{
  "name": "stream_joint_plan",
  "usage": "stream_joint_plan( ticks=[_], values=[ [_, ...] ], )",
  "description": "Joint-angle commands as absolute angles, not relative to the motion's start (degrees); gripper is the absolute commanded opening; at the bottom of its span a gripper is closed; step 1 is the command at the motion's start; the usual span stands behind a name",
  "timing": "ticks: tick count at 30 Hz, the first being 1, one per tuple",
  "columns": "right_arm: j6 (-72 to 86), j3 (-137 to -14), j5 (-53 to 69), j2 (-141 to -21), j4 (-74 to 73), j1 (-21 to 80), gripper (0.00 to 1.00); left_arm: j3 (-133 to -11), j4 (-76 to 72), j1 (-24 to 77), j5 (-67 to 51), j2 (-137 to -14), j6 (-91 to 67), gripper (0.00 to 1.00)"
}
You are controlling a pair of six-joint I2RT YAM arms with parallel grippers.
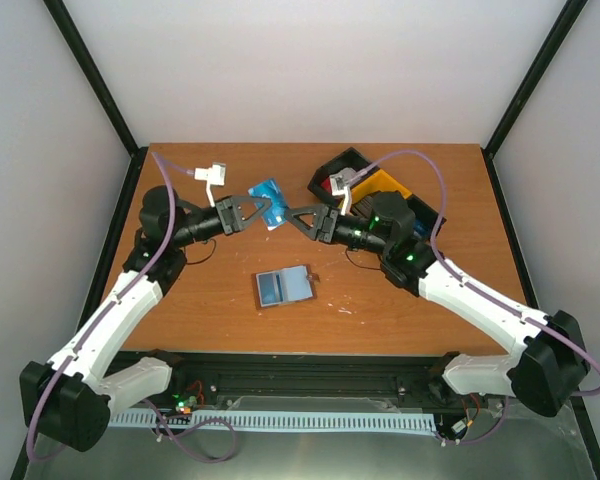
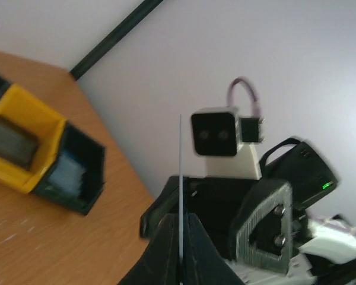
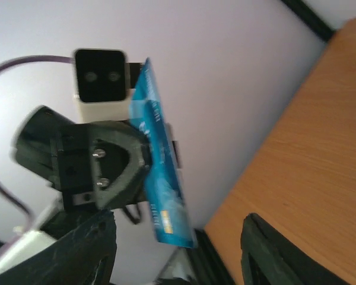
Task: Put the credit cards into the card holder
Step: Pick up the credit card from the storage box, then insert the credit card into the card holder.
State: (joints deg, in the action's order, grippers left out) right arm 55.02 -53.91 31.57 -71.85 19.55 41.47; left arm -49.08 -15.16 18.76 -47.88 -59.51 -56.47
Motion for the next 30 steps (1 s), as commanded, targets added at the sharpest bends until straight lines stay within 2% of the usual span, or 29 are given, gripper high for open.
stream_joint_plan(
  ticks=[1, 5, 9, 14, 19, 23, 30],
  values=[
    [46.84, -54.54, 25.63, -69.82, -2.48, 39.34, 0.58, -52.31, 10.15, 18.98, -49.32, -58.92, -40.99, 0.01],
    [44.69, -52.08, 21.26, -72.37, -11.70, 39.29, 0.59, -49.24, 23.66, 18.99, -47.37, -60.14, -35.63, 0.01],
    [44.47, -52.02, 20.57, -78.56, -15.23, 39.20, 0.59, -42.01, 26.54, 18.98, -46.43, -63.38, -34.37, 0.01],
    [41.53, -55.79, 21.63, -90.34, -17.61, 39.64, 0.56, -38.97, 24.61, 18.98, -45.54, -71.44, -32.02, 0.01],
    [36.13, -64.75, 8.65, -99.07, -30.07, 42.20, 0.56, -39.51, 17.25, 18.98, -44.45, -79.47, -34.33, 0.01],
    [34.54, -66.97, 3.91, -101.83, -33.44, 43.23, 0.56, -40.66, 13.76, 18.98, -43.06, -85.38, -36.64, 0.01],
    [32.30, -66.03, 6.92, -104.40, -32.19, 43.85, 0.51, -39.71, 6.39, 19.07, -43.02, -90.49, -37.28, 0.01]
  ],
)
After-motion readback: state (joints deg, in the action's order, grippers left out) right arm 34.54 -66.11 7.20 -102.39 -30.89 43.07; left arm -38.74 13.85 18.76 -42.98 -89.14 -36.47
